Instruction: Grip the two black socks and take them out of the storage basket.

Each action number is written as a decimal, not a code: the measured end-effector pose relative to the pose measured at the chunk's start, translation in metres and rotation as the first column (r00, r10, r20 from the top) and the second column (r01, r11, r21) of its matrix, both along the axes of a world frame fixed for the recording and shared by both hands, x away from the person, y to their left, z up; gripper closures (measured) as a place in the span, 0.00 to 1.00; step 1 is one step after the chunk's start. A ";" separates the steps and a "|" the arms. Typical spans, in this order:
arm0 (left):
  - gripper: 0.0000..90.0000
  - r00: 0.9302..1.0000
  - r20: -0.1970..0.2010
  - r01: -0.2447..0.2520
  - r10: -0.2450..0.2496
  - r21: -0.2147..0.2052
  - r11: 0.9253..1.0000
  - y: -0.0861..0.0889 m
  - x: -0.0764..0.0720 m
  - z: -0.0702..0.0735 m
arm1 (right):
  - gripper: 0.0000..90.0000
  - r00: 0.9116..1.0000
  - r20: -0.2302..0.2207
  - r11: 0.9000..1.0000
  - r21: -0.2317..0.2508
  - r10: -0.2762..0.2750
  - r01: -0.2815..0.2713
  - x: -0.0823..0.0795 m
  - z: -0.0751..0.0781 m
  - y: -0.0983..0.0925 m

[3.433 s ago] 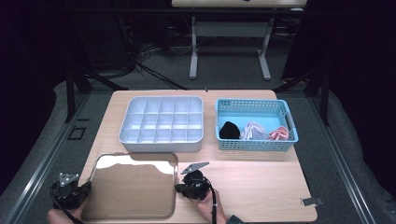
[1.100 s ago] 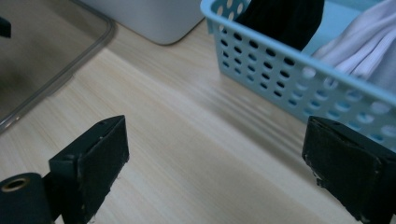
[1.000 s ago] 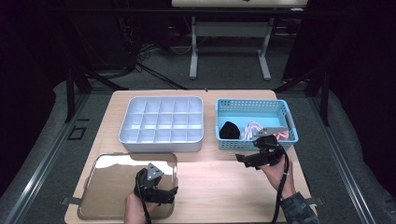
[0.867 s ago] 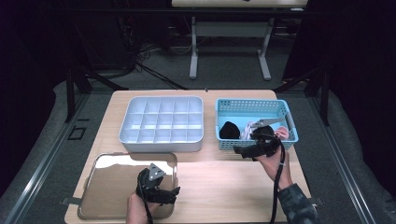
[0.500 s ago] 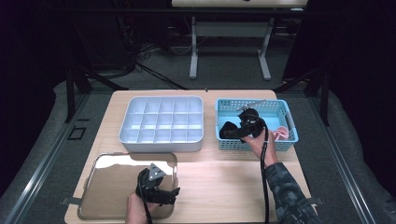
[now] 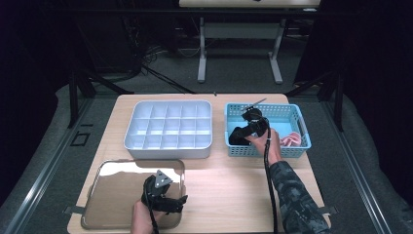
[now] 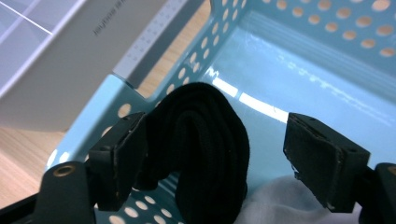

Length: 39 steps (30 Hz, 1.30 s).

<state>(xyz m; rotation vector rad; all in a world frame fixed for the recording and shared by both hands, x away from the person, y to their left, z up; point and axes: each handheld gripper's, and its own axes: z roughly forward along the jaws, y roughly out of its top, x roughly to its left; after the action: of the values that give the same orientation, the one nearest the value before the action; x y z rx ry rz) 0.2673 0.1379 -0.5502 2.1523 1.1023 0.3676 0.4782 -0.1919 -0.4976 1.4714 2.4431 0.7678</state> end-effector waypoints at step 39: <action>0.02 1.000 0.014 0.011 -0.010 -0.020 1.000 -0.006 0.002 -0.001 | 0.75 0.994 0.108 0.990 0.140 -0.003 -0.013 -0.044 0.044 -0.024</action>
<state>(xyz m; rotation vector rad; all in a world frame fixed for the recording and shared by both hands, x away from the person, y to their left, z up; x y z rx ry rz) 0.2698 0.1318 -0.5511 2.1341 1.0821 0.3649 0.4345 -0.2161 -0.4534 1.4308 2.3565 1.0117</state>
